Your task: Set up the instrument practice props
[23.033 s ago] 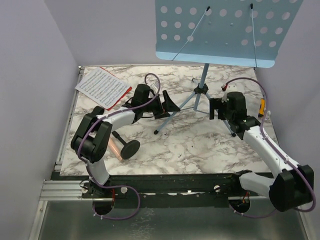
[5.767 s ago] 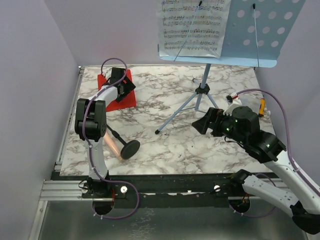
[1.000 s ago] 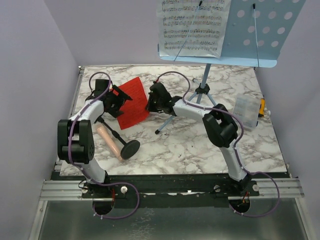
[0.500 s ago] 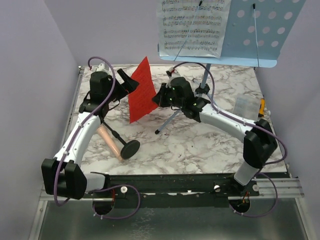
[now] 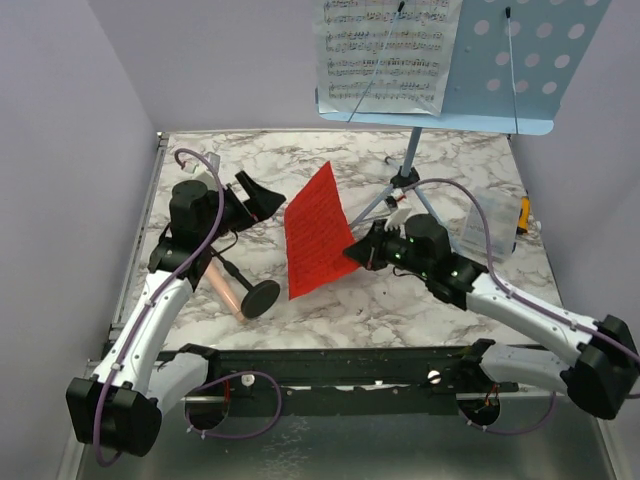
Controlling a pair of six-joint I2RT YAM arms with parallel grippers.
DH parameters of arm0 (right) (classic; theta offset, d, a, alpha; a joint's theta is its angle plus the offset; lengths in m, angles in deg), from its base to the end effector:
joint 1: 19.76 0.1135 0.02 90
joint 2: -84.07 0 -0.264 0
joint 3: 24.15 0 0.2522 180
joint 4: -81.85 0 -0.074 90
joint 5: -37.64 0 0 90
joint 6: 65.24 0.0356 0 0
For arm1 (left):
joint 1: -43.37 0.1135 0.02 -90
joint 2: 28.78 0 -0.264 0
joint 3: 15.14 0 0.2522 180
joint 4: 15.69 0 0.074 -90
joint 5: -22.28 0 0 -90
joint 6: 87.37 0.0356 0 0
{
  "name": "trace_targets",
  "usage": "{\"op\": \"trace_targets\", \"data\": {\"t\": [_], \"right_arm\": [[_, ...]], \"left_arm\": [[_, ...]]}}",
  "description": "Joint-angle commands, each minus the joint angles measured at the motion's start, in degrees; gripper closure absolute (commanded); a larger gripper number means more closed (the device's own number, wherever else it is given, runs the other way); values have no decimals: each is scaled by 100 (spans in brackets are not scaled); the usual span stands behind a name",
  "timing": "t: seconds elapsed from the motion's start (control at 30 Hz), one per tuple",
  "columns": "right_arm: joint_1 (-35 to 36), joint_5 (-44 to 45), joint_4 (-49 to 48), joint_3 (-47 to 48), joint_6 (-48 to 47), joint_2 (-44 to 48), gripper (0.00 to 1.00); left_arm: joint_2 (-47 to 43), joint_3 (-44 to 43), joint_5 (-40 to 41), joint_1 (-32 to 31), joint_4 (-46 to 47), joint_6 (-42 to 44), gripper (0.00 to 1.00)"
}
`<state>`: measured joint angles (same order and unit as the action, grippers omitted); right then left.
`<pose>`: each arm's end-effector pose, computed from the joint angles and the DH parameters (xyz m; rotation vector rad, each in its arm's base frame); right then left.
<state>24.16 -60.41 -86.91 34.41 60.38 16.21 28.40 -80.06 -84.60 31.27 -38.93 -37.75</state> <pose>0.1922 0.1921 0.2789 -0.2510 2.0613 1.0319 0.2237 -0.0585 0.3404 -0.2585 1.9112 -0.8994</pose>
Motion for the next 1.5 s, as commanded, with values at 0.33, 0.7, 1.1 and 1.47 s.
{"op": "trace_targets", "data": {"t": [0.33, 0.7, 1.1, 1.47], "right_arm": [[37, -258, -913, -1274, 817, 1787, 100], [37, -679, -1771, -2124, 604, 3221, 99], [38, -714, -2142, -2374, 437, 3912, 99], [38, -727, -2434, -2388, 396, 4037, 99]], "left_arm": [[-909, 1597, -1443, -94, 170, -1943, 1], [-1295, 1716, -1478, -94, 49, -2325, 1], [-1573, 1991, -2375, -381, 2857, -3465, 32], [-1911, 2293, -1225, -750, 3508, -3416, 67]]}}
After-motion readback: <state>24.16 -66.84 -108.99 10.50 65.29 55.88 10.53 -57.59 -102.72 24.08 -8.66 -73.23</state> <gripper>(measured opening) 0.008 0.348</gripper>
